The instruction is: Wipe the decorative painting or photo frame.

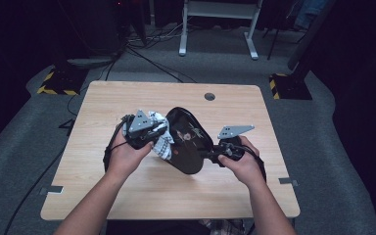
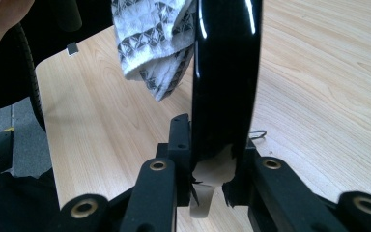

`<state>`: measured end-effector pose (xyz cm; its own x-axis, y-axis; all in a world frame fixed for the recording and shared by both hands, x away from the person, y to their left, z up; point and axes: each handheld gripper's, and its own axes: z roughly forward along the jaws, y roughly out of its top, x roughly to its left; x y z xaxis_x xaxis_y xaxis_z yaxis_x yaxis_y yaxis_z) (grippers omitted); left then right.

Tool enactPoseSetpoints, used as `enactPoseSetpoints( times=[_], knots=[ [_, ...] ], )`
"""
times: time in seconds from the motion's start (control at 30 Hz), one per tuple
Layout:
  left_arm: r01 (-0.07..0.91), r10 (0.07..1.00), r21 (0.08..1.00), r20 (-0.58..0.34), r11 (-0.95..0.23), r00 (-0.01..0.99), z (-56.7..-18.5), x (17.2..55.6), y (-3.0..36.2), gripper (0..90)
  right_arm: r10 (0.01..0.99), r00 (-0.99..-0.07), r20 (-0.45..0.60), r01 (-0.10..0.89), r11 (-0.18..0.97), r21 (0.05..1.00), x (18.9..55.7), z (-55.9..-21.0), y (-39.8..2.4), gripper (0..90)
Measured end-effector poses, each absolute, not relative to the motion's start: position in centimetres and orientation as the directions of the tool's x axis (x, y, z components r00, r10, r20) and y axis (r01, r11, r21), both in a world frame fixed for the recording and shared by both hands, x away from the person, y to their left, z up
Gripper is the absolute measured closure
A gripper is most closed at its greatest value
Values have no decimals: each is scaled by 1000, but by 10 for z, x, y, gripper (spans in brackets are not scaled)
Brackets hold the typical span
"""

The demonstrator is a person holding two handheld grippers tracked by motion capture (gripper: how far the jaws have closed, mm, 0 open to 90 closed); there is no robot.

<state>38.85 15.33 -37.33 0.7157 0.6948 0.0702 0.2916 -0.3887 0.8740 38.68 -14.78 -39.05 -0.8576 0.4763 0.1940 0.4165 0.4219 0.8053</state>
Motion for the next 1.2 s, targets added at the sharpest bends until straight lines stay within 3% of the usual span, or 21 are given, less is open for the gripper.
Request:
enactPoseSetpoints(
  times=[0.33,0.57,0.97,1.2],
  knots=[
    [343,686,849,31,-402,727,-402,390,154,769,482,-855,191,417,420,806,387,-390,-149,778],
    [316,690,866,46,-388,722,-388,389,157,768,477,-857,194,416,419,807,388,-390,-150,781],
    [397,715,829,5,-394,700,-413,400,168,768,478,-857,192,414,418,809,387,-390,-150,772],
    [370,717,853,7,-368,697,-400,400,173,768,474,-858,199,416,415,809,388,-391,-151,775]
  ],
)
